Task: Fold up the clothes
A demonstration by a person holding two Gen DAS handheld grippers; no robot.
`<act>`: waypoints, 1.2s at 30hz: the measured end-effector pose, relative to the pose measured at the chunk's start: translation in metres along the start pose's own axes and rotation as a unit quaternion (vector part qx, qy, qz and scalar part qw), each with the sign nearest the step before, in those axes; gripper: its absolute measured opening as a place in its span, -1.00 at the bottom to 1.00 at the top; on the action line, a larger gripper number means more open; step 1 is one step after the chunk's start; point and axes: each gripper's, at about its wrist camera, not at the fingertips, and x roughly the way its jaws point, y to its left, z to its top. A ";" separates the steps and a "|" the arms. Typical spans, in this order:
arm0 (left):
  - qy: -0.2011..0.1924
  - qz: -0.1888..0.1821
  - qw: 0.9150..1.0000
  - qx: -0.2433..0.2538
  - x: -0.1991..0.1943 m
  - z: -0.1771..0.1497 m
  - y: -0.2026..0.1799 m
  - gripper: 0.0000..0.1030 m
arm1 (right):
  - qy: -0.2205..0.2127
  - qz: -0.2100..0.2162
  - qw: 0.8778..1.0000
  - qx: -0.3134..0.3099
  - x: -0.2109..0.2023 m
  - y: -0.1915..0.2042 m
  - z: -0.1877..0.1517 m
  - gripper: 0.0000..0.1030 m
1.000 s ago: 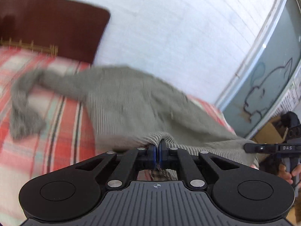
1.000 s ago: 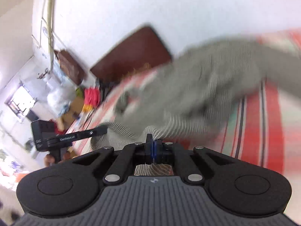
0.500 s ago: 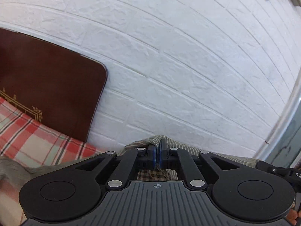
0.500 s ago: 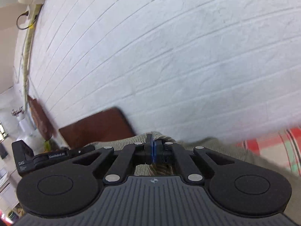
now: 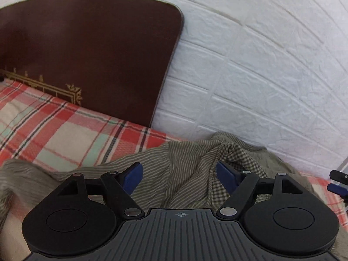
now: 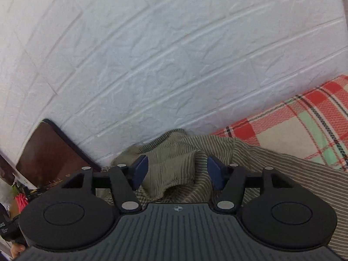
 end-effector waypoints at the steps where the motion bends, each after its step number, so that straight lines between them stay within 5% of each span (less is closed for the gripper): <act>1: -0.004 -0.008 1.000 -0.014 -0.014 -0.005 0.007 0.66 | 0.001 0.016 1.000 -0.012 -0.010 0.007 -0.009 0.36; 4: -0.008 -0.012 1.000 -0.014 -0.047 -0.032 0.013 0.66 | 0.004 0.064 0.997 -0.047 -0.038 0.028 -0.036 0.43; 8: -0.002 0.014 0.999 0.047 -0.070 -0.084 0.001 0.67 | 0.010 0.122 0.988 -0.094 -0.074 0.055 -0.074 0.43; 16: 0.034 0.017 0.993 0.113 -0.054 -0.127 -0.025 0.67 | 0.068 0.078 0.982 -0.155 -0.053 0.071 -0.142 0.36; 23: 0.049 0.012 0.994 0.100 -0.027 -0.125 -0.034 0.61 | 0.070 0.041 0.977 -0.196 -0.047 0.077 -0.159 0.31; 26: 0.050 0.022 0.993 0.106 -0.022 -0.126 -0.034 0.15 | 0.077 0.040 0.977 -0.194 -0.037 0.075 -0.157 0.16; 29: 0.050 0.023 0.994 0.094 -0.025 -0.120 -0.029 -0.59 | 0.103 0.048 0.977 -0.180 -0.026 0.074 -0.155 -0.60; 30: 0.051 0.017 0.995 0.084 -0.029 -0.116 -0.025 -0.67 | 0.111 0.052 0.977 -0.172 -0.025 0.073 -0.154 -0.84; 36: 0.020 -0.018 0.998 0.060 -0.068 -0.078 -0.018 -0.90 | 0.093 0.147 0.982 -0.067 -0.059 0.063 -0.127 -0.97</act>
